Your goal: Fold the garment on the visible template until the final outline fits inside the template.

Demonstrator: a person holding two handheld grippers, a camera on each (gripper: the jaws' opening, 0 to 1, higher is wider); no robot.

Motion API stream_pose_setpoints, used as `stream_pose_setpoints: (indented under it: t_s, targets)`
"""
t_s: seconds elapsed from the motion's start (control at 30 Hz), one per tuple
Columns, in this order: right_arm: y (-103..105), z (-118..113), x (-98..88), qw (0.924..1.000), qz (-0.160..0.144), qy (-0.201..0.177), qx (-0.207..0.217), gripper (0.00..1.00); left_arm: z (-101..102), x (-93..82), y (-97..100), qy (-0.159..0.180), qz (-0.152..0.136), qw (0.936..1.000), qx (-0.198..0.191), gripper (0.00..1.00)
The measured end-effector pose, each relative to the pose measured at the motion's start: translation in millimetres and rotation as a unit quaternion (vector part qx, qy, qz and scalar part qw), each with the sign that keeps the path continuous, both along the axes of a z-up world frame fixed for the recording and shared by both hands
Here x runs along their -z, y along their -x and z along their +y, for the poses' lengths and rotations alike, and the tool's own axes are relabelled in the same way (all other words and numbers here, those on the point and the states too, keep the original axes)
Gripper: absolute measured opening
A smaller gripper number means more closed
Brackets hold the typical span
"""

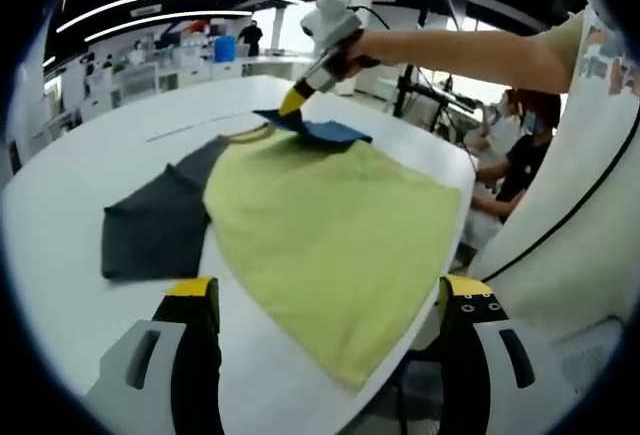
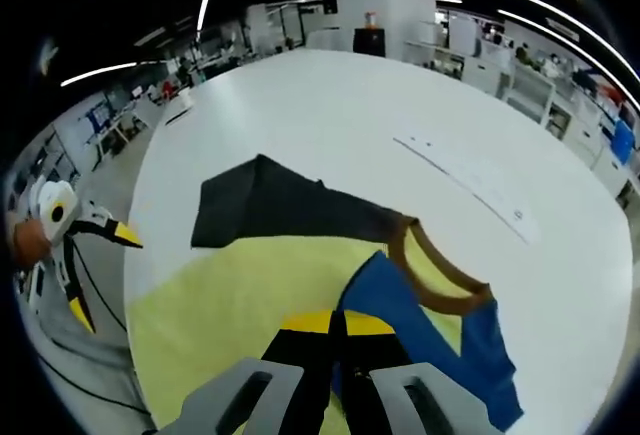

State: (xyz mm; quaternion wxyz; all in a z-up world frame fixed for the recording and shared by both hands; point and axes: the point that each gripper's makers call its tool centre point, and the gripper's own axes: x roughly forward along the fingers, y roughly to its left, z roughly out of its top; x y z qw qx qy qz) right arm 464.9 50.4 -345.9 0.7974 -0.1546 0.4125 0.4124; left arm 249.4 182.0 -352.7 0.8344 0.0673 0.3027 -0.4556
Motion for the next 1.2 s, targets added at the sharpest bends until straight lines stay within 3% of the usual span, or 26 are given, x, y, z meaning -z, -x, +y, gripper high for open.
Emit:
stream_pose_setpoints:
  t_s: [1.2]
  targets:
    - [10,84,18.7,0.9987,0.028,-0.011,-0.042,0.00,22,5.5,-6.5,0.001,0.003,0.9999,-0.016,0.88]
